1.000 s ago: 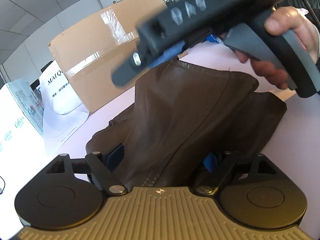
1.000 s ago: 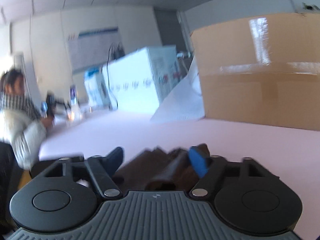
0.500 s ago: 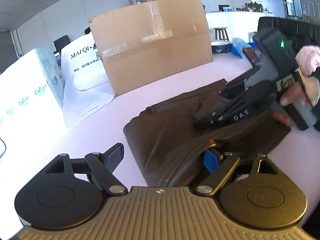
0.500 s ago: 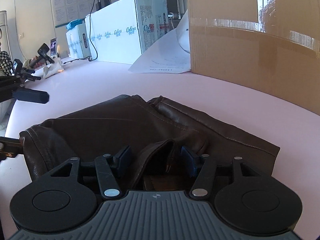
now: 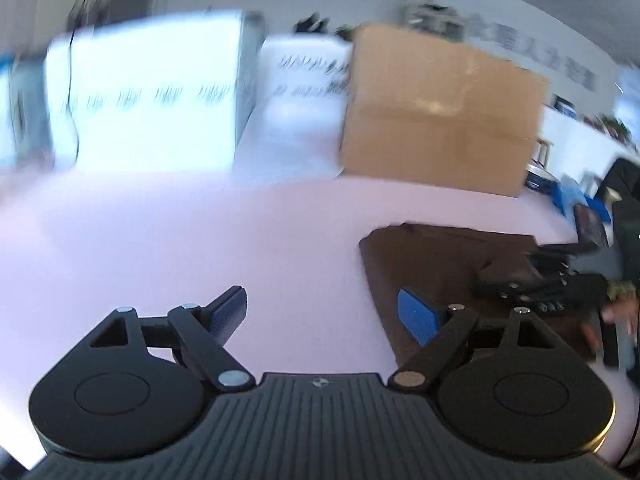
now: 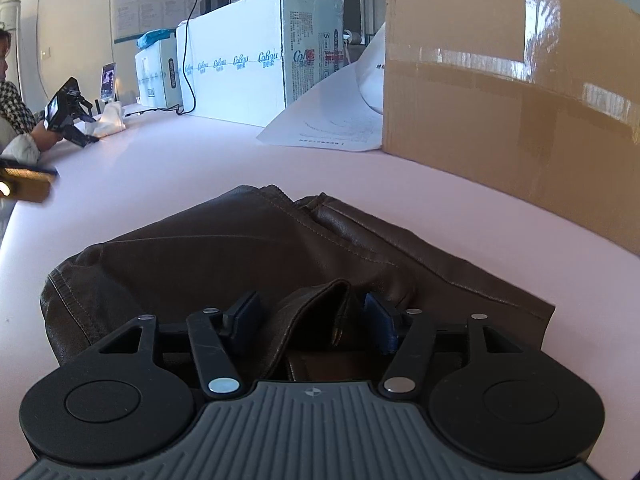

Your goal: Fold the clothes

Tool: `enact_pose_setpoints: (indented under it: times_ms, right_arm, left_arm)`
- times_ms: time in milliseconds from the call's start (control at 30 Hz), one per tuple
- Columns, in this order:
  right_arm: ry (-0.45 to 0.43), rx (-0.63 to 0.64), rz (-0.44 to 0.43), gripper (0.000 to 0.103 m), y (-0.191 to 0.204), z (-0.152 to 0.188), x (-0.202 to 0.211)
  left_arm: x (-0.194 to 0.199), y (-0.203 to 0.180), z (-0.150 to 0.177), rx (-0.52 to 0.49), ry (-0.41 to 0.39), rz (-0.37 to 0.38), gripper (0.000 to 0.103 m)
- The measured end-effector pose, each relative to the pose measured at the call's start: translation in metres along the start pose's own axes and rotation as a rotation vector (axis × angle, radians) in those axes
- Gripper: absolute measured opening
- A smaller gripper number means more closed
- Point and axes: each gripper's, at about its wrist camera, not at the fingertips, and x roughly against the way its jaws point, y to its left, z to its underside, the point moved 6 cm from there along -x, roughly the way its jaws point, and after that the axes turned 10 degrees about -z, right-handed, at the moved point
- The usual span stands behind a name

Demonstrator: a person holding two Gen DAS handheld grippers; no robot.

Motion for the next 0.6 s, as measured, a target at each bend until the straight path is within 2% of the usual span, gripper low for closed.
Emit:
enact_pose_setpoints:
  times_ms: [67,133,233,300,400,500,600]
  right_arm:
    - [-0.060,-0.021,-0.037,0.081,0.005,-0.010,0.013]
    - [-0.091,-0.008,-0.110,0.083,0.017,-0.020,0.030]
    - [-0.037,0.043,-0.174,0.086,0.033,-0.020,0.040]
    - [0.037,0.104,-0.160,0.094,0.038,-0.010,0.036]
    - [0.172,0.190,-0.020,0.099,0.026,0.012,0.009]
    - [0.178,0.097,-0.063,0.101,0.011,0.019,-0.005]
    - [0.170,0.098,-0.062,0.103,0.011,0.019,-0.007]
  left_arm:
    - [-0.014,-0.019,0.006,-0.013,0.051,0.080,0.082]
    - [-0.020,-0.035,0.007,-0.071,0.048,0.076,0.082]
    - [-0.033,-0.041,0.007,-0.090,0.069,0.046,0.082]
    - [-0.044,-0.036,0.009,-0.035,0.108,0.042,0.082]
    - [-0.057,-0.024,0.013,0.104,0.170,0.078,0.082]
    - [-0.060,-0.022,0.013,0.194,0.182,0.141,0.082]
    - [-0.067,-0.028,0.014,0.266,0.210,0.239,0.082]
